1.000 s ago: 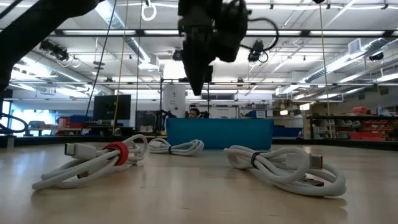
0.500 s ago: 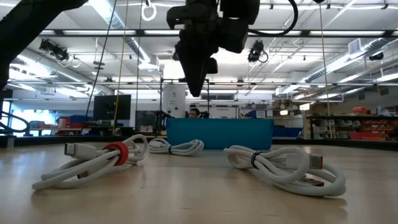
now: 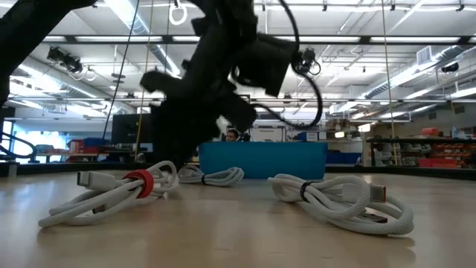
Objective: Pick and place USB-C Cables
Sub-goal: Put the blue charger cable into the blue bin
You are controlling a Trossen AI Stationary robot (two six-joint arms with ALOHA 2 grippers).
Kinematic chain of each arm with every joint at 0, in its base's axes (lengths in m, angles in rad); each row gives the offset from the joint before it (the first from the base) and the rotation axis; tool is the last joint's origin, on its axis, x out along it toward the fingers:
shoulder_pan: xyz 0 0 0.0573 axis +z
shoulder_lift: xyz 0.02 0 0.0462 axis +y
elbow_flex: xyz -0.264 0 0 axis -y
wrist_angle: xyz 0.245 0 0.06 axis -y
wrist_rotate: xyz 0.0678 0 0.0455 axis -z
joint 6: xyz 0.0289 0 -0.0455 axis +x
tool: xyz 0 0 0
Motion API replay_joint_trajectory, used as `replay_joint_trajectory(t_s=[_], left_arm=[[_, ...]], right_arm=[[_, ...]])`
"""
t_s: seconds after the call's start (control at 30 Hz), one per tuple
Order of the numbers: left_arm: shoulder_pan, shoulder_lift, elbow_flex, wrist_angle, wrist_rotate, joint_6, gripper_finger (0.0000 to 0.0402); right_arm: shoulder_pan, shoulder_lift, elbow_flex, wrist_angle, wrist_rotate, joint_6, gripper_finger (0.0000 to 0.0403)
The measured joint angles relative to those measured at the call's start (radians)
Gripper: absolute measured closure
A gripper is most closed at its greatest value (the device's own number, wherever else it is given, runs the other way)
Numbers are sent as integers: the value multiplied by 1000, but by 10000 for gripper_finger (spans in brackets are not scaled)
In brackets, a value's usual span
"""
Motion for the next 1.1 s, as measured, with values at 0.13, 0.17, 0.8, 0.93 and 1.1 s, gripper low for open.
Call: replay_joint_trajectory(t_s=[0.13,0.17,0.8,0.93,1.1], left_arm=[[9,-1,-47,71,3,-12,173],[12,-2,-45,74,3,-22,173],[-7,-27,188,164,54,222,173],[-25,-27,96,173,34,288,179],[-29,-34,-44,200,-72,339,196]], right_arm=[[0,-7,0,0,0,0,167],[0,-6,0,0,1,0,167],[-34,-3,0,0,3,46,167],[-34,-3,0,0,3,50,167],[-34,-3,0,0,3,50,167]])
